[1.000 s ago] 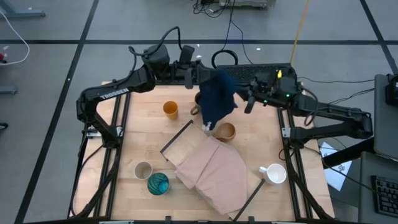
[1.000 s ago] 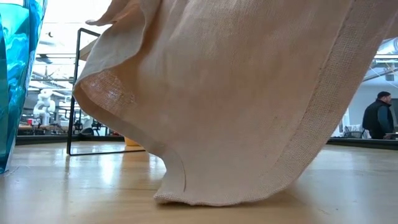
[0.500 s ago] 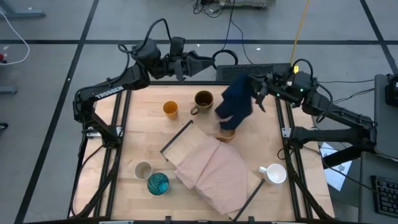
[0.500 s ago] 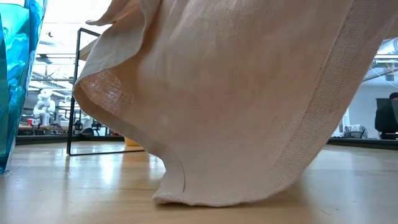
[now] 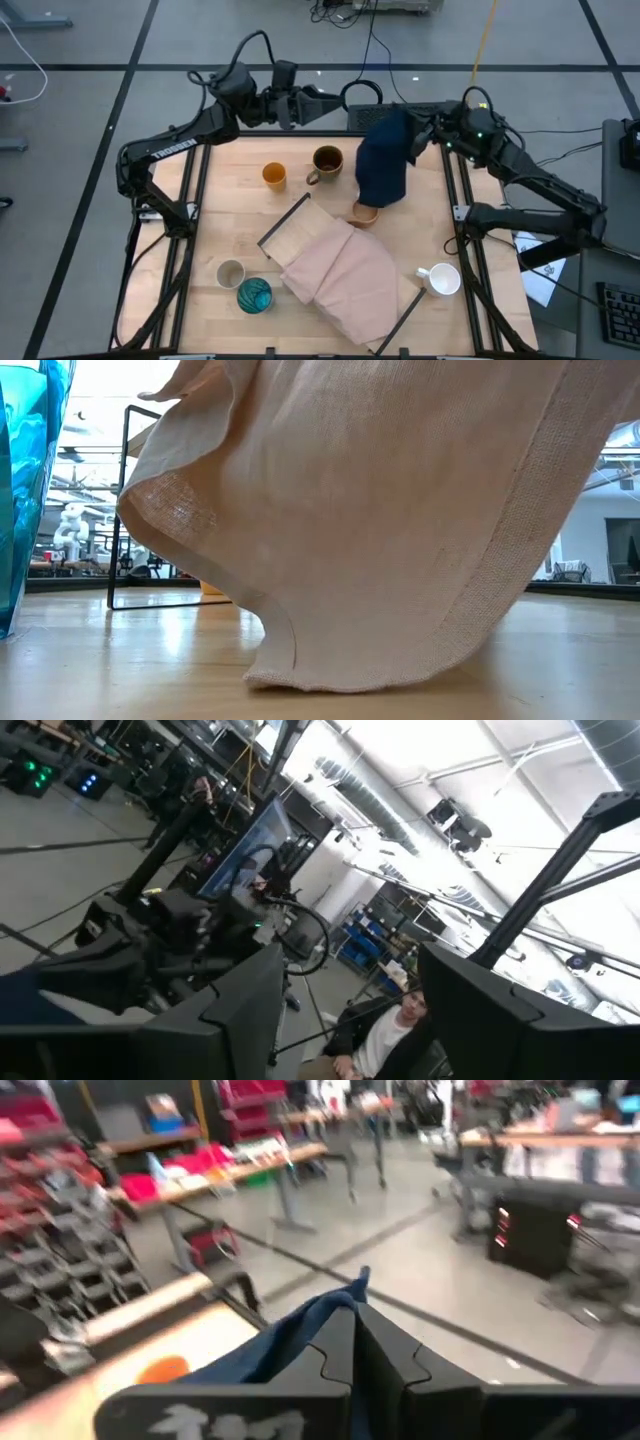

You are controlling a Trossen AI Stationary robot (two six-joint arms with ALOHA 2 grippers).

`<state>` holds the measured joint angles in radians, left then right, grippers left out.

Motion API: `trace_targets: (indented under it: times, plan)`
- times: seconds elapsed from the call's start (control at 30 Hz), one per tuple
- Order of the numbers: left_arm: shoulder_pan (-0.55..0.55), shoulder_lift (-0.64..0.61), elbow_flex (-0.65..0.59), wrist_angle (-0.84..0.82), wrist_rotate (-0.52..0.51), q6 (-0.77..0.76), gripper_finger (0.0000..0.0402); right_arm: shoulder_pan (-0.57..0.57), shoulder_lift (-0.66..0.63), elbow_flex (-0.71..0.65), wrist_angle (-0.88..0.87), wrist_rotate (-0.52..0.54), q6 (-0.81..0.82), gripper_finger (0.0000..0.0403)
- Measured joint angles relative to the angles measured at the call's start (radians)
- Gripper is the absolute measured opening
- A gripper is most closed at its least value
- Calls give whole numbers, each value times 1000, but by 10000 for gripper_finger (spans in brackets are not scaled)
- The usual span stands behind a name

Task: Stack small to large cups/mugs on shelf
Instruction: Move the blue napkin to the top right of the table

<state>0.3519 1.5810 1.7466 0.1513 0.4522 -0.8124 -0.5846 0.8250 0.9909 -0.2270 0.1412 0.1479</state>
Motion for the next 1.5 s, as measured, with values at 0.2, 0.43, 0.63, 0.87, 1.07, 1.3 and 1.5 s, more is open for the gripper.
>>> trace_targets:
  times: [0.2, 0.43, 0.63, 0.87, 1.07, 1.3, 1.5]
  plan:
    - [1, 0, 0, -1, -2, 6, 235, -51, -21, 2, -57, 142, -76, 0]
    - [3, 1, 0, 0, -6, 6, 235, -113, -27, 72, -124, 145, -117, 0]
    - [3, 1, 0, 1, -7, 10, 235, -114, -10, 76, -254, 122, -104, 0]
    - [3, 1, 0, 1, -7, 10, 235, -114, 35, 76, -359, 91, -92, 0]
    - [3, 1, 0, 1, -7, 6, 234, -122, 75, 76, -449, 92, -87, 0]
    - [3, 2, 0, 1, -7, 6, 234, -123, 125, 76, -483, 92, -84, 6]
    - [3, 2, 0, 1, -6, 5, 234, -123, 147, 76, -482, 94, -107, 86]
